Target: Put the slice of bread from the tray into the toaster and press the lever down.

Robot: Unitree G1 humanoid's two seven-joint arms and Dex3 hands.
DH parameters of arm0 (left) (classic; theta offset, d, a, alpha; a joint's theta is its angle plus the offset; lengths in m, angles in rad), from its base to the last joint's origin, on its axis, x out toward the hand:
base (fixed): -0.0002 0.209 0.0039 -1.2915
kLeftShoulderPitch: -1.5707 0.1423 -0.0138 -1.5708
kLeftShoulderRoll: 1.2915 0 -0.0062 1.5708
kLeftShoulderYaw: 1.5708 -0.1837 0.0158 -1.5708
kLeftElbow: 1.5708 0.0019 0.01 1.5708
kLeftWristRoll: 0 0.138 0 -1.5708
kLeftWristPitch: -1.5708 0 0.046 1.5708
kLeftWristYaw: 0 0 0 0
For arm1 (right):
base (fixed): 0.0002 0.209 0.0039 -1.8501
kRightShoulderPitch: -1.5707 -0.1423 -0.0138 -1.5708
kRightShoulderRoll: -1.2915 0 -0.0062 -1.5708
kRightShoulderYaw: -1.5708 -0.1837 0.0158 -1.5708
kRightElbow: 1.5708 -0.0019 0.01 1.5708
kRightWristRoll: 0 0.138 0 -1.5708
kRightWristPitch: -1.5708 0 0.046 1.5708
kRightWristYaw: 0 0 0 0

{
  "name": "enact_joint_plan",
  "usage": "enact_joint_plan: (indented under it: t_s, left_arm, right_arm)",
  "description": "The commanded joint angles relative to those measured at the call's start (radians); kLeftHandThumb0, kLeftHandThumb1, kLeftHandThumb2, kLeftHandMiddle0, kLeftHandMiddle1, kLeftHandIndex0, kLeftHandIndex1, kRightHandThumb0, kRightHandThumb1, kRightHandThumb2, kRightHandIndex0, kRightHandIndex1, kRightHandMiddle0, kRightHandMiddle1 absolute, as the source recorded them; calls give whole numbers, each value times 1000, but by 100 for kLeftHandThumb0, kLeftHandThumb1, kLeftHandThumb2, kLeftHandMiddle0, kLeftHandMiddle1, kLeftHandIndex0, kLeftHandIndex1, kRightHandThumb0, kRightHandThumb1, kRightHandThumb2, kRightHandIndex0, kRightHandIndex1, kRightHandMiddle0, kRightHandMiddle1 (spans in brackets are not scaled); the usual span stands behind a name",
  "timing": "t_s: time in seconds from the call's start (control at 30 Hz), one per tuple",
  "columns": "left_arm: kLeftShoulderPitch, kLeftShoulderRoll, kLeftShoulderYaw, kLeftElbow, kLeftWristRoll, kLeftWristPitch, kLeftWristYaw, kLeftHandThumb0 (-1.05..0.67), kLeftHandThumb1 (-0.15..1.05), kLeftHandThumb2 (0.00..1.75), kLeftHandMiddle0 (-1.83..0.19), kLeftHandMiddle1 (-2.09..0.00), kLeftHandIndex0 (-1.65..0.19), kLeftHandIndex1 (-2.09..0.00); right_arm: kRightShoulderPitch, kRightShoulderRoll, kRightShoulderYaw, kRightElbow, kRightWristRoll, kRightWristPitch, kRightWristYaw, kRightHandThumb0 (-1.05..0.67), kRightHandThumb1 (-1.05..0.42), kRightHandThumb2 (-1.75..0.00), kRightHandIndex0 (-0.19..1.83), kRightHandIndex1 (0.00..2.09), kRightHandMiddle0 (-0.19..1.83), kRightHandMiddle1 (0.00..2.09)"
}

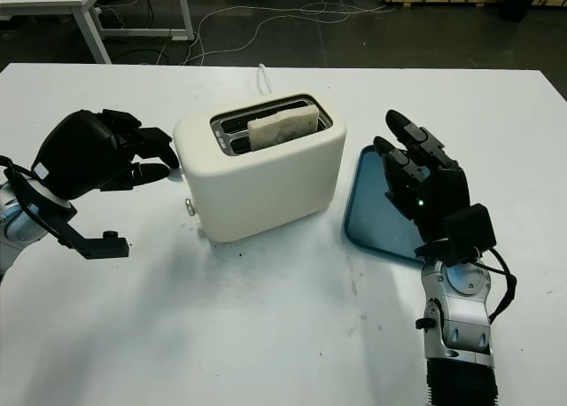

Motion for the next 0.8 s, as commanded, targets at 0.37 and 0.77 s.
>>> enact_joint_plan:
  t_s: [0.37, 0.77]
  left_arm:
    - [32, 5, -19, -13, -25, 12, -37, -39, 92, 36, -88, -148, -81, -107]
    - [67, -7, -31, -26, -64, 4, -45, -40, 92, 38, -88, -154, -78, -117]
  right_arm:
    - [6, 4, 3, 1, 5, 0, -7, -60, -92, -45, 49, 0, 48, 0]
    - [1, 0, 9, 7, -6, -9, -8, -62, -92, -45, 50, 0, 48, 0]
